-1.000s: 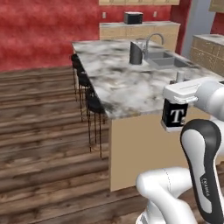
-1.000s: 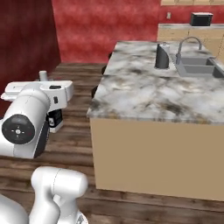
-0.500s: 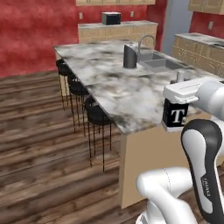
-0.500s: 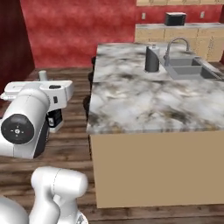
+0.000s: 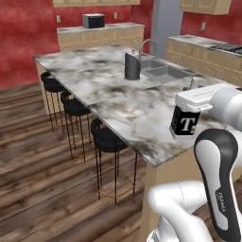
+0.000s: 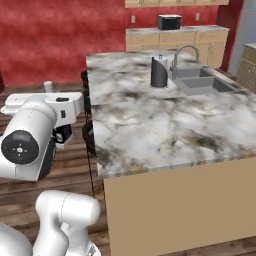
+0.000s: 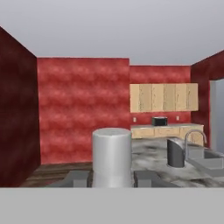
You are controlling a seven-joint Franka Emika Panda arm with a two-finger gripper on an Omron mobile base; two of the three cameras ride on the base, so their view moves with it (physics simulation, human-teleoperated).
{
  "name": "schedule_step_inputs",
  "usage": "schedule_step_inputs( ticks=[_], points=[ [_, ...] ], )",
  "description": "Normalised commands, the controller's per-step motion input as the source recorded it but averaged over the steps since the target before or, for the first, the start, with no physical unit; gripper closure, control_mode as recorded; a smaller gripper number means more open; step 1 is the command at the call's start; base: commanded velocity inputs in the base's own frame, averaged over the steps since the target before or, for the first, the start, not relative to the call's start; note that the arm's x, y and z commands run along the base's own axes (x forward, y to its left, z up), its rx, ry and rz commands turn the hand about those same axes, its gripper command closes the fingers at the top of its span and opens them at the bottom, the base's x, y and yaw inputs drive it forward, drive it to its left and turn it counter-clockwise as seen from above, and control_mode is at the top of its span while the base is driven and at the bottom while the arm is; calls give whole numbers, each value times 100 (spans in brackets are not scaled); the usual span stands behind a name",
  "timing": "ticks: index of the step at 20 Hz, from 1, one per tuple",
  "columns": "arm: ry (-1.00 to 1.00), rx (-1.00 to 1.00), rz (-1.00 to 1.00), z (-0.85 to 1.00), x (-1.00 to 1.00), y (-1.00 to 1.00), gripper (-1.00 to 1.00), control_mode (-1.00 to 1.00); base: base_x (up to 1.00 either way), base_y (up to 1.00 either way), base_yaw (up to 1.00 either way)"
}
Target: Get the candle and the liquor from the cabinet and move them to the dining counter.
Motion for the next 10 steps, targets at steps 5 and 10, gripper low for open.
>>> schedule_step_inputs(
  ticks=[5,10],
  points=[
    [0,0,0,0,0,0,100,100,27,59,-39],
    [0,0,0,0,0,0,100,100,11,70,-44]
  ],
)
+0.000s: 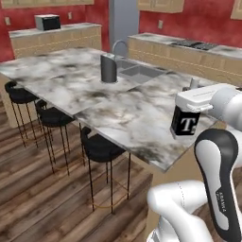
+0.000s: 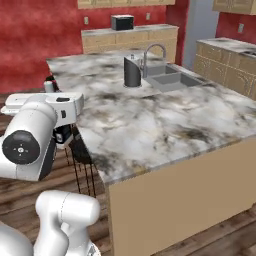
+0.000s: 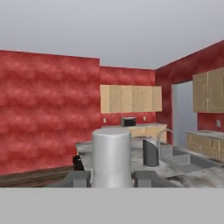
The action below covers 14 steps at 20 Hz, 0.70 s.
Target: Get the candle and the liquor from the cabinet and move them to the dining counter.
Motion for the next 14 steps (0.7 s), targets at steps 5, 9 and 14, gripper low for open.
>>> schedule_step_inputs(
  ticks=[5,9,14],
  points=[
    [0,0,0,0,0,0,100,100,9,70,-47],
    [0,0,0,0,0,0,100,100,9,73,-47],
    [0,0,0,0,0,0,100,100,14,73,-47]
  ],
)
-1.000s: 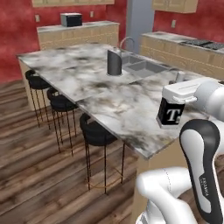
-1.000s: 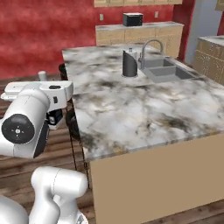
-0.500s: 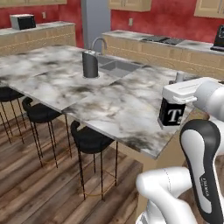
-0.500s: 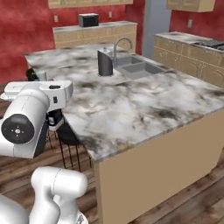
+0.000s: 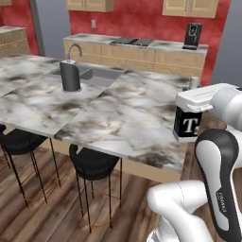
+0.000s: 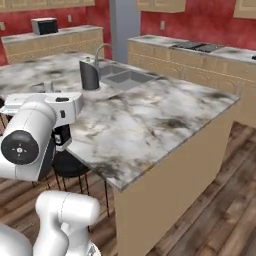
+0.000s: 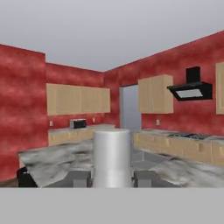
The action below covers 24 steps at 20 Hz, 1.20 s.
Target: Get the candle and the liquor from the cabinet and move them to the dining counter.
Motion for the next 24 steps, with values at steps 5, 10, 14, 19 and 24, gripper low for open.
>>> schedule_step_inputs(
  ticks=[5,10,14,19,24],
  points=[
    [0,0,0,0,0,0,100,100,17,75,-47],
    [0,0,0,0,0,0,100,100,27,78,-44],
    [0,0,0,0,0,0,100,100,26,46,-24],
    [5,-2,1,-22,27,0,100,-100,1,1,0],
    [12,0,21,-46,57,-1,100,-100,0,0,0]
  ],
)
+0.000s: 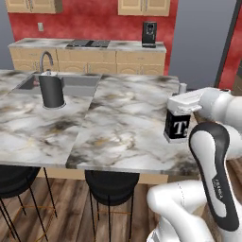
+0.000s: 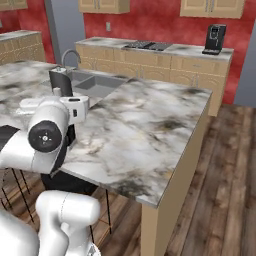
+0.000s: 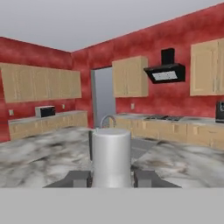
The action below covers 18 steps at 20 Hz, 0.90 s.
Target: Get the candle and the liquor from the cabinet and move them to the dining counter.
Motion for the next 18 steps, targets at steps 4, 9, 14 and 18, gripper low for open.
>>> schedule_step_inputs(
  ticks=[4,9,14,18],
  points=[
    [15,5,39,-48,70,-1,100,-100,0,0,0],
    [4,2,45,-45,66,0,100,-100,0,0,0],
    [2,0,43,-49,67,1,100,-100,0,0,0],
    [2,0,36,-52,55,15,100,-100,0,0,0]
  ],
)
